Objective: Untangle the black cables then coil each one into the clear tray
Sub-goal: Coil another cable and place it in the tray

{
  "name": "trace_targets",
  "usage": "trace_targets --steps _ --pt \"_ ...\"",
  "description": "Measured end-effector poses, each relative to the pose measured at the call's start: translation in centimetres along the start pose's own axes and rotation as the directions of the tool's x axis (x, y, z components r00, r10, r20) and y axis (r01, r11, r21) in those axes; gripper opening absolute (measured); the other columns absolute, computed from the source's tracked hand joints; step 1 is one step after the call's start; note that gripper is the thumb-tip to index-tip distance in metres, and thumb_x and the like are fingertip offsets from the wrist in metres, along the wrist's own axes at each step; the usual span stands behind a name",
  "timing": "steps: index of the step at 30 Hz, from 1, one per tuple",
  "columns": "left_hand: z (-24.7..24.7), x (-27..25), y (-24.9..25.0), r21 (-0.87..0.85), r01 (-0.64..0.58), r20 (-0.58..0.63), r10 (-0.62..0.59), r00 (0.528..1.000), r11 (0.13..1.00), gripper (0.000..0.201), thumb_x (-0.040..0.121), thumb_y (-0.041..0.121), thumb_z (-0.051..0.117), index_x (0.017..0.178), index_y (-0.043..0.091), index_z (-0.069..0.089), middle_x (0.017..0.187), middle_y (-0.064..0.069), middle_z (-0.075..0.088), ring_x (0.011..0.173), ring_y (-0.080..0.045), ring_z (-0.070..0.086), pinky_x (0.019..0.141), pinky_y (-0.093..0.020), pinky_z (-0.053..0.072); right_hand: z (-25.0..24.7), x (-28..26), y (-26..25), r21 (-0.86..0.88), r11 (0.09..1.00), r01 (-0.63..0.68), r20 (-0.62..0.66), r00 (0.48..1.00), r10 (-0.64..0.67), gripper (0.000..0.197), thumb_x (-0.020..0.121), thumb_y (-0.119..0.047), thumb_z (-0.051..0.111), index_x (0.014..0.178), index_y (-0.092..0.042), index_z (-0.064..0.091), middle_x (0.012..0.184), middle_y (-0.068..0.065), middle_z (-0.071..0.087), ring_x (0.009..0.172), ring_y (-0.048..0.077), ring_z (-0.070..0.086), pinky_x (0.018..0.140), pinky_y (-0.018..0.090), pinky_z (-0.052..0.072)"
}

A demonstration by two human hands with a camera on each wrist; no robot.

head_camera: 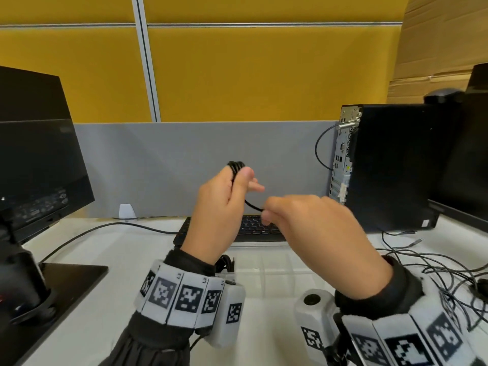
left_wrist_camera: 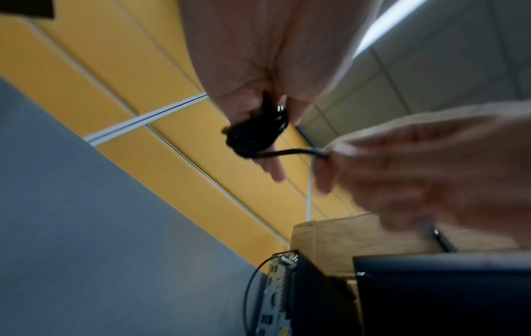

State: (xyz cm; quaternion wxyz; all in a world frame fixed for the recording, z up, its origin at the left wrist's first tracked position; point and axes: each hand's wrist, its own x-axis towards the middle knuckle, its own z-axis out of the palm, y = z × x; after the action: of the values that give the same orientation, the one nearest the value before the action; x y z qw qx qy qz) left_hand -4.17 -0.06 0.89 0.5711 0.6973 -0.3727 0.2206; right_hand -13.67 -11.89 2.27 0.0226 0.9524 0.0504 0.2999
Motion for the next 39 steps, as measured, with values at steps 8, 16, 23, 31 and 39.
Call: trace_targets --steps 8,16,23,31,39 --pt "-0.4 -0.7 1.6 -0.041 0.190 0.399 -0.158 0.903 0.981 0.078 0.097 0.053 0.011 0.048 0.015 0.059 0.046 -0.009 0.057 0.066 -0.017 0.064 0.082 -0.026 0.046 0.0 0.4 0.1 0.417 0.908 0.045 -0.179 0.983 0.034 0.022 0.086 -0.045 0.051 0.095 -0.025 0.045 0.050 -0.014 0.042 0.057 0.010 0.052 0.055 0.028 0.040" --pt "-0.6 -0.1 2.2 -0.244 0.282 0.208 -0.233 0.950 0.928 0.068 0.101 0.027 0.025 0.047 0.009 0.061 0.038 -0.012 0.053 0.051 -0.025 0.056 0.068 -0.032 0.047 -0.5 0.6 1.1 0.625 0.780 0.034 0.035 0.997 -0.072 0.042 0.083 -0.051 0.048 0.115 -0.024 0.042 0.060 -0.015 0.053 0.056 0.003 0.048 0.057 0.014 0.036" --pt "0.7 -0.7 2.5 -0.059 0.157 0.074 -0.153 0.985 0.986 0.068 0.102 0.025 0.026 0.041 0.004 0.047 0.037 -0.009 0.050 0.041 -0.018 0.050 0.053 -0.026 0.044 0.4 0.9 1.7 0.406 0.907 0.110 -0.077 0.993 -0.086 0.042 0.082 -0.065 0.033 0.108 -0.033 0.041 0.066 -0.021 0.060 0.057 0.002 0.051 0.054 0.023 0.042" --pt "0.8 -0.4 1.6 -0.119 0.190 0.064 -0.183 0.981 0.975 0.055 0.100 0.038 0.032 0.058 0.004 0.037 0.058 -0.008 0.034 0.056 -0.018 0.034 0.058 -0.033 0.028 1.7 1.0 1.3 0.217 0.974 0.069 -0.268 0.963 -0.009 0.045 0.083 -0.072 0.027 0.086 -0.030 0.044 0.050 -0.007 0.049 0.046 0.012 0.049 0.040 0.028 0.036" --pt "-0.2 -0.1 1.5 -0.665 0.365 0.347 -0.164 0.923 0.651 0.034 0.085 0.027 0.055 0.105 0.000 0.062 0.088 -0.005 0.062 0.094 -0.016 0.059 0.085 -0.030 0.048 2.4 1.8 0.5 0.939 0.344 -0.025 -0.113 0.920 0.376 0.034 0.083 -0.051 0.046 0.077 -0.018 0.051 0.046 -0.011 0.037 0.042 0.007 0.027 0.043 0.019 0.024"
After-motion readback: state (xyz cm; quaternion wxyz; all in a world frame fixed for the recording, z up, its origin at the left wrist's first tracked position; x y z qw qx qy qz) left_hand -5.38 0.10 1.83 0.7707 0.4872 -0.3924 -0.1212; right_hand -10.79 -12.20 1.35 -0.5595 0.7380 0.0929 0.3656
